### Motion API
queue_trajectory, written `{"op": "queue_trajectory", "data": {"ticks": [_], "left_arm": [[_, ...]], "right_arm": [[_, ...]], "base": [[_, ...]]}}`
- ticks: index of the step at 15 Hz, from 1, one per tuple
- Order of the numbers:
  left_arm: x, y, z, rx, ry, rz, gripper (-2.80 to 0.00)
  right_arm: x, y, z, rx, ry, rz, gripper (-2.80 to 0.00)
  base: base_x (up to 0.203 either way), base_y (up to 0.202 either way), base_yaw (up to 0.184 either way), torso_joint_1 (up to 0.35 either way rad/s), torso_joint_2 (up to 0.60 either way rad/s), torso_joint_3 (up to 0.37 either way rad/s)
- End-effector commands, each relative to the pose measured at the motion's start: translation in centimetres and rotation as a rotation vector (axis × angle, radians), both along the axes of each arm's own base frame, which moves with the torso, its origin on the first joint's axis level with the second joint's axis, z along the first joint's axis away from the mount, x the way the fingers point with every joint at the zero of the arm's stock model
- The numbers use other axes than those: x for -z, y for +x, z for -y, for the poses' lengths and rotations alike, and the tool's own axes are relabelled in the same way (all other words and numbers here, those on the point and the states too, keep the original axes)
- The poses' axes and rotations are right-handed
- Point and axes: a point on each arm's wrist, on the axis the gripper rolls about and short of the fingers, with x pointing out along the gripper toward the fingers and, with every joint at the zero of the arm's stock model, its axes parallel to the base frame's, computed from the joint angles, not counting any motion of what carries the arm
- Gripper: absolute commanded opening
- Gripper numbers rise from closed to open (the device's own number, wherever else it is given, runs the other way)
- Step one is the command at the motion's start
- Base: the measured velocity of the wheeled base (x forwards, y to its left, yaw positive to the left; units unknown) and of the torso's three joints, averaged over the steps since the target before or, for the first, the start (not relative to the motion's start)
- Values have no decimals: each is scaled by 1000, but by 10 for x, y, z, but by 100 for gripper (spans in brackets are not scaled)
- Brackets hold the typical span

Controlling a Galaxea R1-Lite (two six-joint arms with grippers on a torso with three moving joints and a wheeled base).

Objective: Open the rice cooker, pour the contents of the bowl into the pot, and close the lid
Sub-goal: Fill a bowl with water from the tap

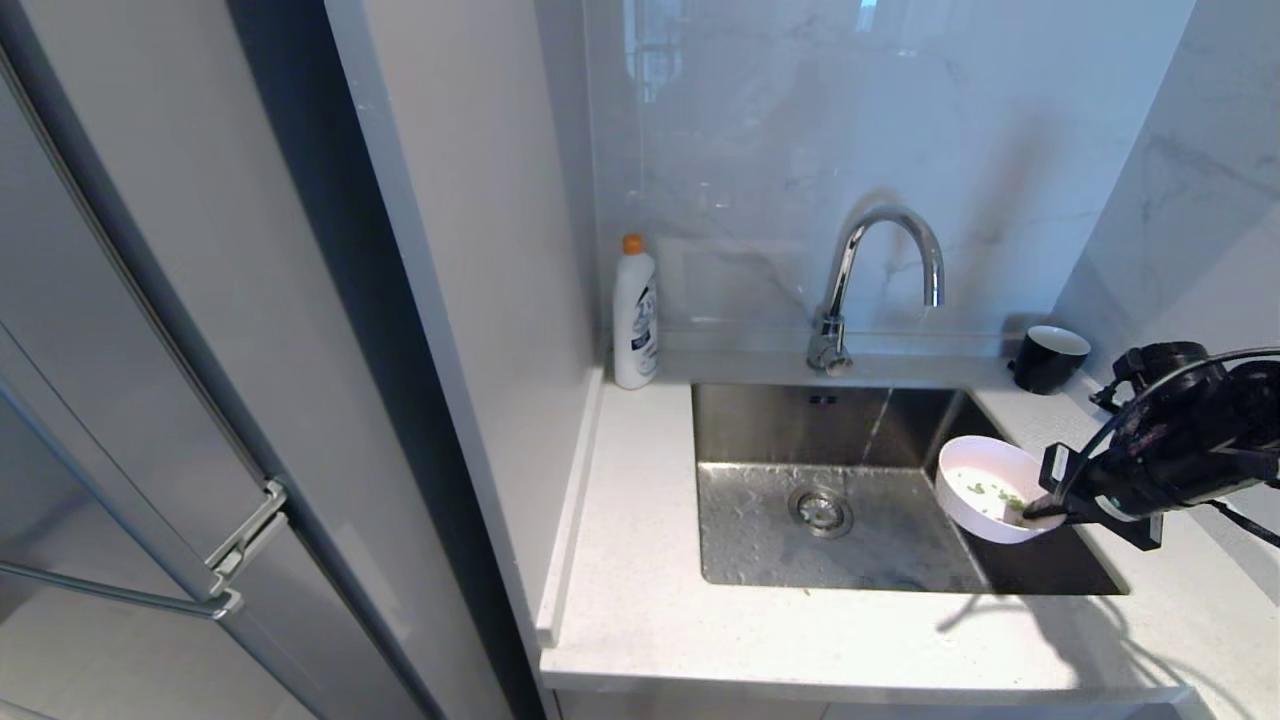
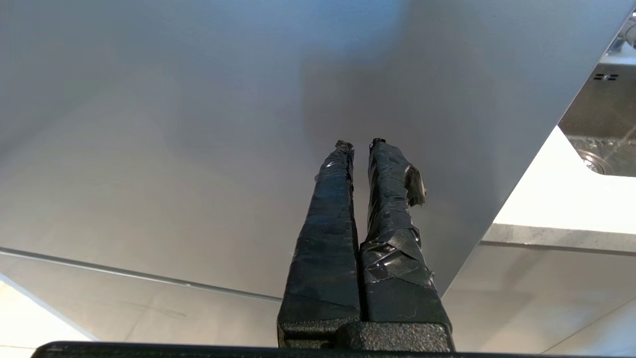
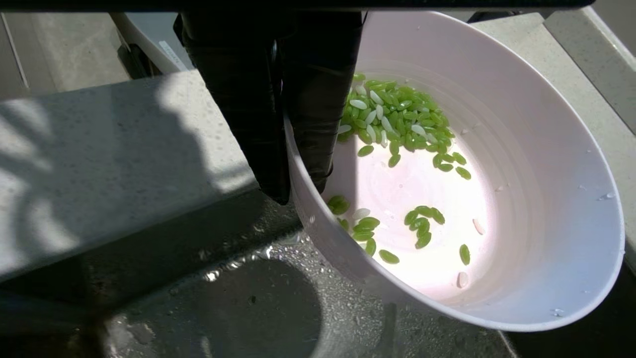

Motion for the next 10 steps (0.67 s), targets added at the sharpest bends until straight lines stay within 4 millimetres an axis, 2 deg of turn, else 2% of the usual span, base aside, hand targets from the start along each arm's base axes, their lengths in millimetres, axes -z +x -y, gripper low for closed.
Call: {"op": "queue_trajectory", "data": {"ticks": [1, 6, 10], "left_arm": [[0, 0, 0, 0, 0, -1, -280], [0, 0, 0, 0, 0, -3, -280], [0, 0, 0, 0, -1, -1, -280]], "right_arm": [[11, 21, -9, -23, 10, -14, -280], [11, 69, -34, -24, -23, 35, -280], [12, 104, -39, 7, -33, 56, -280]], "base": [[0, 0, 0, 0, 0, 0], [0, 0, 0, 0, 0, 0], [0, 0, 0, 0, 0, 0]]}}
